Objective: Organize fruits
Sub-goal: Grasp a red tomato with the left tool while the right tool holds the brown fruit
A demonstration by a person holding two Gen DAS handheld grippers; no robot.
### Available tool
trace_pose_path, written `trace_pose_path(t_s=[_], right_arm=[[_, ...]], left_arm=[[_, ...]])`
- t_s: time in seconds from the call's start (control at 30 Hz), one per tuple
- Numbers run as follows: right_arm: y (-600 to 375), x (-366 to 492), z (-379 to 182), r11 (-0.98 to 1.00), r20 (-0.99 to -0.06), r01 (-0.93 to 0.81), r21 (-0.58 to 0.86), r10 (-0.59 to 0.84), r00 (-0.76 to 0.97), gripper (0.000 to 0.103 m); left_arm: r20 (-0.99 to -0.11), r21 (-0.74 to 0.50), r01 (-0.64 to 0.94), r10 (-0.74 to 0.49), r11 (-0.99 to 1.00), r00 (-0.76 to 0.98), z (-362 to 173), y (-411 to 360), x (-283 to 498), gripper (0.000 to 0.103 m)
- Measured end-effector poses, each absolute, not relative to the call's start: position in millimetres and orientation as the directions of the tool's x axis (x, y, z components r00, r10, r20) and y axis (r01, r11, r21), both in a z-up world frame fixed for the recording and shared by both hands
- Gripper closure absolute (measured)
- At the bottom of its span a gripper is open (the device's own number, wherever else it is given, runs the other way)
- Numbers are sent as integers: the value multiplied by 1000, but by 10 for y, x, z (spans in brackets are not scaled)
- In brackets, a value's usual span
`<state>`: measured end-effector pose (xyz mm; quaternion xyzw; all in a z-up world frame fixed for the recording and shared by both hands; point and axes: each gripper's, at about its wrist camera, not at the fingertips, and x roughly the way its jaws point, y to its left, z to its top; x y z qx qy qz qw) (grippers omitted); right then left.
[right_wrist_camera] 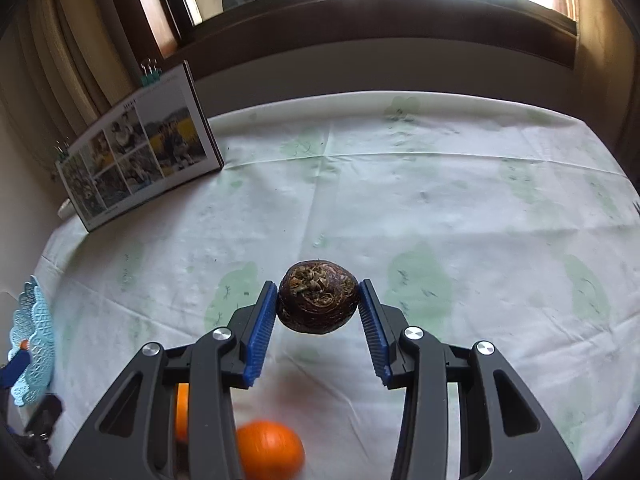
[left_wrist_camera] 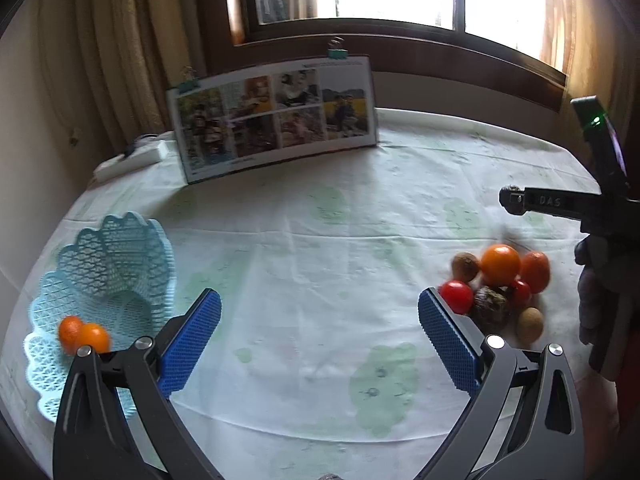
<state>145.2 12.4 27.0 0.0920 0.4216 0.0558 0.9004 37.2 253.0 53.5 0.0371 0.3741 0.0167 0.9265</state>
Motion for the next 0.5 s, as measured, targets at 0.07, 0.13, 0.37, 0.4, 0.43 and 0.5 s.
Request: trace_pose_path(t_s=[0.07, 0.13, 0.37, 0.4, 0.43, 0.5], right_arm=[[65, 1331, 301, 976, -742, -21, 217, 179, 646, 61], [22, 1232, 312, 975, -739, -22, 223, 184, 648, 61], [-98, 904, 321, 968, -727, -25, 250, 205, 655, 61], [-107, 878, 324, 967, -725, -26, 253, 208, 657, 61], [-116, 847, 331, 966, -722, -29, 258, 212, 659, 61], [-124, 807, 344, 964, -716, -33, 263, 218, 663, 61]], left_arm=[[-703, 70, 30, 28, 997, 710, 480, 2466, 413, 3], [-715, 71, 59, 9, 996, 699, 411, 2389, 474, 3], [-747, 94, 142, -24, 985, 665, 252, 2141, 638, 3], [-749, 99, 149, -25, 984, 662, 237, 2111, 651, 3], [-751, 102, 161, -30, 982, 660, 226, 2081, 669, 3], [-755, 106, 175, -35, 979, 655, 201, 2034, 688, 3]])
